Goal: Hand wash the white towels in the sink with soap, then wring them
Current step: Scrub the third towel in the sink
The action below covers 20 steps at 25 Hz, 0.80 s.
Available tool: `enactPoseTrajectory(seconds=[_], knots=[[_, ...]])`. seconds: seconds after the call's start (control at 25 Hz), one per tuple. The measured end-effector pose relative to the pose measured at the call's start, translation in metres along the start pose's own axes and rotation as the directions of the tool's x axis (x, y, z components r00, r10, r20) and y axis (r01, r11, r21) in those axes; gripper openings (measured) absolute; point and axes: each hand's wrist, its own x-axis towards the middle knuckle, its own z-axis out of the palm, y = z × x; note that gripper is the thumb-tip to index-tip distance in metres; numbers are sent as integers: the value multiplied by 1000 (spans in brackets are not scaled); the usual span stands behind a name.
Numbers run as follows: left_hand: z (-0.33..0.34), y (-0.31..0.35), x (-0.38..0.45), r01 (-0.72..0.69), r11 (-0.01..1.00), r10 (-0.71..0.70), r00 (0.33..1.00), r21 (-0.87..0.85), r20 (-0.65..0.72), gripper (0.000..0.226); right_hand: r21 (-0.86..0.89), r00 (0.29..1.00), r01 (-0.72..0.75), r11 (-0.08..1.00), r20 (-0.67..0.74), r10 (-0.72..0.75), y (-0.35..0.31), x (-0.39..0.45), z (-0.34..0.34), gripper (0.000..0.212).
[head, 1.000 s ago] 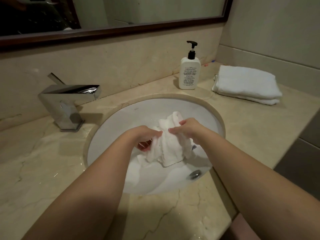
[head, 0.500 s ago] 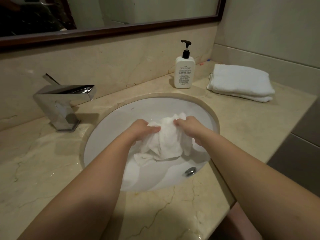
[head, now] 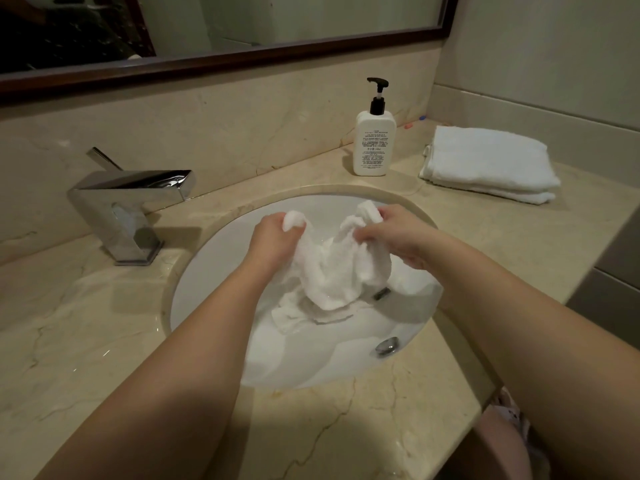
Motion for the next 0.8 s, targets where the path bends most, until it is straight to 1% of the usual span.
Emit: enactPoseTrajectory(seconds=[0.04,0.08,0.12,0.2,0.28,0.32,0.36,0.4,0.44,0.48,0.52,0.56,0.6,0.64,0.68,0.72,0.76,0.8], knots=[[0,1,-1,-14,993,14,1000,119,-2,31,-9,1000,9,1000,15,-9,2,0,1,23],[1,2,-2,-8,981,9,1000,192,-1,35,-21,1000,2,1000,30,-2,4,0,2,23],[1,3,-3,8,974,-7,1000,228,-3,38,-42,1000,-10,999,18,11,7,1,4,25],[0,3,-2,40,972,-45,999,230,15,40,-120,997,-19,993,-78,10,13,3,6,28],[-3,2,-1,123,973,-146,983,196,109,43,-222,982,-43,974,-187,0,15,4,5,30],[-5,1,-2,173,962,-210,964,211,164,43,-267,976,-75,961,-216,16,17,4,4,33],[-7,-1,-1,191,944,-249,948,269,200,44,-311,975,-105,945,-219,37,19,4,1,34],[-9,-3,-1,182,918,-263,944,353,198,41,-377,973,-134,916,-226,49,18,3,-1,36],[-9,-4,0,155,889,-247,955,430,167,35,-467,973,-150,871,-226,47,17,1,-2,39],[-9,-3,1,128,869,-209,970,478,121,29,-555,974,-162,816,-223,42,14,-1,-3,43],[-9,-2,1,112,862,-174,982,495,80,26,-599,976,-163,784,-216,39,13,-3,-3,46],[-8,1,0,104,859,-149,988,502,50,27,-598,978,-165,784,-203,51,13,-2,-3,48],[-8,4,-2,105,859,-136,990,502,26,30,-541,980,-160,826,-185,70,15,-2,-4,49],[-7,5,-3,116,869,-139,990,482,13,36,-429,983,-156,890,-151,100,17,-1,-6,50],[-7,5,-4,138,896,-162,987,423,22,42,-298,988,-143,944,-96,119,19,-2,-6,54],[-7,3,-4,170,937,-194,980,306,50,45,-197,990,-139,970,-56,131,23,-1,-6,57],[-8,1,-5,212,969,-226,968,126,112,46,-125,990,-134,983,-53,128,26,-1,-6,57],[-9,-1,-7,254,965,-240,954,-63,178,42,-75,990,-124,989,-76,118,27,-1,-6,52]])
